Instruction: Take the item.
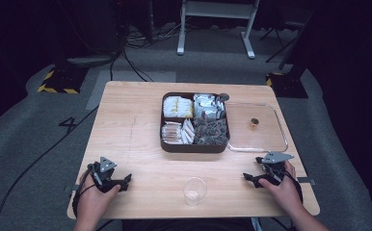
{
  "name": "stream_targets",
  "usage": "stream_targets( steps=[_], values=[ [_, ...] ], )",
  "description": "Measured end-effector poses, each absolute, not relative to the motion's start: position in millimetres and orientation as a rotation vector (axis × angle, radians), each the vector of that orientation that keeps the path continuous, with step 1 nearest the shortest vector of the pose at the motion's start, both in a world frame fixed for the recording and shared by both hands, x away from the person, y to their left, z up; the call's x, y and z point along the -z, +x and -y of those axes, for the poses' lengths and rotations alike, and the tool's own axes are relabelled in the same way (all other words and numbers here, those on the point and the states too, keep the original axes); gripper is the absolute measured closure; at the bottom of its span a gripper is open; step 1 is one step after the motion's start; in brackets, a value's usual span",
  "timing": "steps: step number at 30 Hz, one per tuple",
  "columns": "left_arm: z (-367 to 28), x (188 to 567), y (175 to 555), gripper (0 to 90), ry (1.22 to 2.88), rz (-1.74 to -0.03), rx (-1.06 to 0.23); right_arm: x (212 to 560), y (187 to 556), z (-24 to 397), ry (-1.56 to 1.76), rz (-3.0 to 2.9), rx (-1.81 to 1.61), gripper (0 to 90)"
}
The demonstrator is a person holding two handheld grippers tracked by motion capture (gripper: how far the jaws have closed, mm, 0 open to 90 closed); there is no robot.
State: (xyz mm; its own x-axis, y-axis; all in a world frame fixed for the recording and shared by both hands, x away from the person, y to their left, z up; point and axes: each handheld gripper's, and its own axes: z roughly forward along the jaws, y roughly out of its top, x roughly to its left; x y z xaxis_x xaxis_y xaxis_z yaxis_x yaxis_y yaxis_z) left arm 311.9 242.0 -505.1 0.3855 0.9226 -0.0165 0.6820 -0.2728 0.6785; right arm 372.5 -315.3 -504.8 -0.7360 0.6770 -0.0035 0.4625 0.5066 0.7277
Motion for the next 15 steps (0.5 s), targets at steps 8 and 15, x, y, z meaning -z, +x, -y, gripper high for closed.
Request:
stream_targets(
  steps=[8,15],
  values=[
    [-227.9,502.7,304.5,24.8,1.986,-1.427,-0.541,504.7,370.1,317.0,0.952,-2.466,-1.069,11.0],
    [-215.2,490.7,299.5,32.2,1.886,-1.468,-0.478,504.8,370.1,317.0,0.953,-2.466,-1.068,10.9]
  ],
)
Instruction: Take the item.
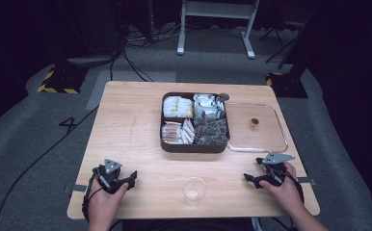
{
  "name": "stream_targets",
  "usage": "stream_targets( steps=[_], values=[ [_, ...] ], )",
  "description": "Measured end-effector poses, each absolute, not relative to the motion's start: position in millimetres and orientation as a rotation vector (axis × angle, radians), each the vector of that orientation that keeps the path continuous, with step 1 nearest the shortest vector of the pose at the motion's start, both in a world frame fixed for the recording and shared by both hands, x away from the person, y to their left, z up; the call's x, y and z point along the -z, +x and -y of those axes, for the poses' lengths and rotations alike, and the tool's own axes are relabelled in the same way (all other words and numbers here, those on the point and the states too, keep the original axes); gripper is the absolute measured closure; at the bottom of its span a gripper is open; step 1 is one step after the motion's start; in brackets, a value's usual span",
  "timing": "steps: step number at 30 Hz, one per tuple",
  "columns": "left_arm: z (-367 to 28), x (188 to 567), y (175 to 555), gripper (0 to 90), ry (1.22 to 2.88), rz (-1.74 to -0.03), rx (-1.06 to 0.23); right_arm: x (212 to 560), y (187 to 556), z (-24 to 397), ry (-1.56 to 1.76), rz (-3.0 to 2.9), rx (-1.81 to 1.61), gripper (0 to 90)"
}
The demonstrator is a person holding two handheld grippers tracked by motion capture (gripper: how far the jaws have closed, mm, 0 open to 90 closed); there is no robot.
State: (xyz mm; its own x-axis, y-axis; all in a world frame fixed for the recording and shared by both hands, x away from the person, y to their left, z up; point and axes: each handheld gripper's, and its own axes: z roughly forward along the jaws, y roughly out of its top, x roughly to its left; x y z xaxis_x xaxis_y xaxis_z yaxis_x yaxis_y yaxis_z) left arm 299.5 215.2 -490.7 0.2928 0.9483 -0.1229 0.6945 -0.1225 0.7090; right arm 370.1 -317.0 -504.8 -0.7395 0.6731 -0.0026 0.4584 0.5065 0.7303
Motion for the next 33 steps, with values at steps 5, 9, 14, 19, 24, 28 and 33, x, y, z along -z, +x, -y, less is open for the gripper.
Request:
stream_targets(
  steps=[5,9,14,19,24,28,33],
  values=[
    [-192.5,471.1,297.8,33.0,1.902,-1.415,-0.481,504.8,370.1,317.0,0.952,-2.466,-1.068,11.0],
    [-175.5,459.0,299.3,33.1,1.928,-1.369,-0.468,504.7,369.3,316.8,0.955,-2.459,-1.064,11.4],
    [-165.2,448.5,304.1,33.4,1.933,-1.334,-0.475,504.7,369.0,316.6,0.960,-2.456,-1.064,11.5],
    [-155.8,439.1,311.3,34.4,1.930,-1.306,-0.434,504.7,368.9,316.6,0.960,-2.457,-1.064,11.6],
    [-147.0,425.6,318.4,34.9,1.915,-1.282,-0.433,504.7,368.9,316.6,0.960,-2.456,-1.064,11.6],
    [-142.7,414.9,325.1,35.5,1.911,-1.263,-0.438,504.7,369.0,316.6,0.960,-2.457,-1.066,11.6],
    [-139.1,399.5,334.7,36.6,1.899,-1.252,-0.455,504.7,369.4,316.6,0.958,-2.460,-1.066,11.4]
  ],
)
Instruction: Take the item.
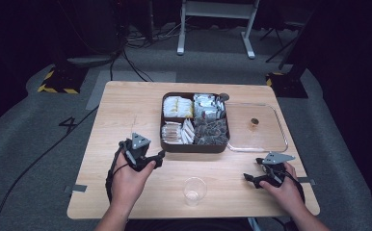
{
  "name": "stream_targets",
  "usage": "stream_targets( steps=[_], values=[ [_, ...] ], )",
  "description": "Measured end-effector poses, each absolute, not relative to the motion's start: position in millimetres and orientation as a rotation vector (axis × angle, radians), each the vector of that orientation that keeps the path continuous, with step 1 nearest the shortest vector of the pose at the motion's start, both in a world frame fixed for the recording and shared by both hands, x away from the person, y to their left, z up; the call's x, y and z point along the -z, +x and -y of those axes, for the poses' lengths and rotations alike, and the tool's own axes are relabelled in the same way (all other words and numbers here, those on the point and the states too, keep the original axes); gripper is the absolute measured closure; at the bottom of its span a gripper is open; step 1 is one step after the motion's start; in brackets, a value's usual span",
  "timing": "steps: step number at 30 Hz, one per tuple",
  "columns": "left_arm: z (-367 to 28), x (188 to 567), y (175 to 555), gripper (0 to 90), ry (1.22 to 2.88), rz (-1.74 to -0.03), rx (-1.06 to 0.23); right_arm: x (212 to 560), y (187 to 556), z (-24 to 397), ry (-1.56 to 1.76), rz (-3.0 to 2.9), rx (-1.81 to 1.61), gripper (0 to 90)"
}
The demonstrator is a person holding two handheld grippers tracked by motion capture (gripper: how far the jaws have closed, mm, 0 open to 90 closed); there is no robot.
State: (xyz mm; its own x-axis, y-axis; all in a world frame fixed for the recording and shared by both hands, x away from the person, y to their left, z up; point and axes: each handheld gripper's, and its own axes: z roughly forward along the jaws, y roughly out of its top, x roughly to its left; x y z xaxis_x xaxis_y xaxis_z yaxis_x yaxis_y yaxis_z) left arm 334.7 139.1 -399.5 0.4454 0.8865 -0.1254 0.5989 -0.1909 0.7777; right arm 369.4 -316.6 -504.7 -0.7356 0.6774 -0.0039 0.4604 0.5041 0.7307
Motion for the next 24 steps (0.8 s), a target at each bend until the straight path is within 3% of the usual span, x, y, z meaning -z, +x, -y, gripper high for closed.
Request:
stream_targets(
  steps=[24],
  values=[
    [-99.3,355.7,393.4,38.2,1.890,-1.189,-0.513,505.0,369.8,315.5,0.960,-2.458,-1.067,11.2]
  ],
)
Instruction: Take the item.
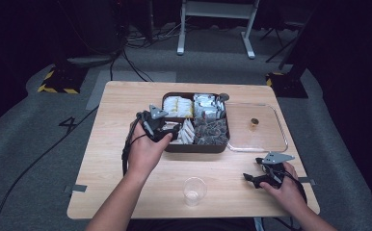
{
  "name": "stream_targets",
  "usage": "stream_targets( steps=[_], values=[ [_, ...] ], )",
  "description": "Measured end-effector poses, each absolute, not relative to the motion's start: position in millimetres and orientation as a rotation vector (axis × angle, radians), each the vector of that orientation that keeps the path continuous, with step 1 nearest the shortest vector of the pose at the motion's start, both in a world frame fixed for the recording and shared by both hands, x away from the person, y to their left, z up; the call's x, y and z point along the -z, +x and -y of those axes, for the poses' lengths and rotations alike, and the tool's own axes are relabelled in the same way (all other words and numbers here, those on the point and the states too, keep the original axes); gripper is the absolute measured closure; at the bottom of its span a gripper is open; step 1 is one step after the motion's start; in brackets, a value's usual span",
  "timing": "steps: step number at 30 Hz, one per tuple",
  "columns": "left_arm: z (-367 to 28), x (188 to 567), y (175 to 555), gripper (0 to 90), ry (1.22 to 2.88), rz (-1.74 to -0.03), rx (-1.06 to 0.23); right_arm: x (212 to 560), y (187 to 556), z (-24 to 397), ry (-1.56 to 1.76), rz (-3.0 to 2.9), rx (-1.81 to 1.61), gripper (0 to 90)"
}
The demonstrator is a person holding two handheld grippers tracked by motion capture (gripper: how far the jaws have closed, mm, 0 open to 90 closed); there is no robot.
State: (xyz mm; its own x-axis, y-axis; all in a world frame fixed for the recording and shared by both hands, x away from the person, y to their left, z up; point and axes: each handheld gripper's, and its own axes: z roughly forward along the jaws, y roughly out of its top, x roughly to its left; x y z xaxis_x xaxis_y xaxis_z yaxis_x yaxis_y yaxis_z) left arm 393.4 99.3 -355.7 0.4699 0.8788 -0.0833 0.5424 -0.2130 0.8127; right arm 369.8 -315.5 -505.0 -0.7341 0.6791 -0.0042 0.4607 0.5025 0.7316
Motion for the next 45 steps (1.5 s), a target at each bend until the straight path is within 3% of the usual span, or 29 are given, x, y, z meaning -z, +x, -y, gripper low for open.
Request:
stream_targets(
  steps=[16,28,45],
  values=[
    [-81.0,358.8,448.3,42.6,1.843,-1.230,-0.498,504.8,370.6,317.1,0.943,-2.472,-1.073,11.4],
    [-72.9,380.3,502.3,38.6,1.881,-1.292,-0.491,504.8,370.7,317.2,0.940,-2.473,-1.073,11.4],
    [-56.0,413.5,542.7,40.3,1.917,-1.392,-0.411,504.9,370.7,317.2,0.939,-2.474,-1.073,11.4]
  ],
)
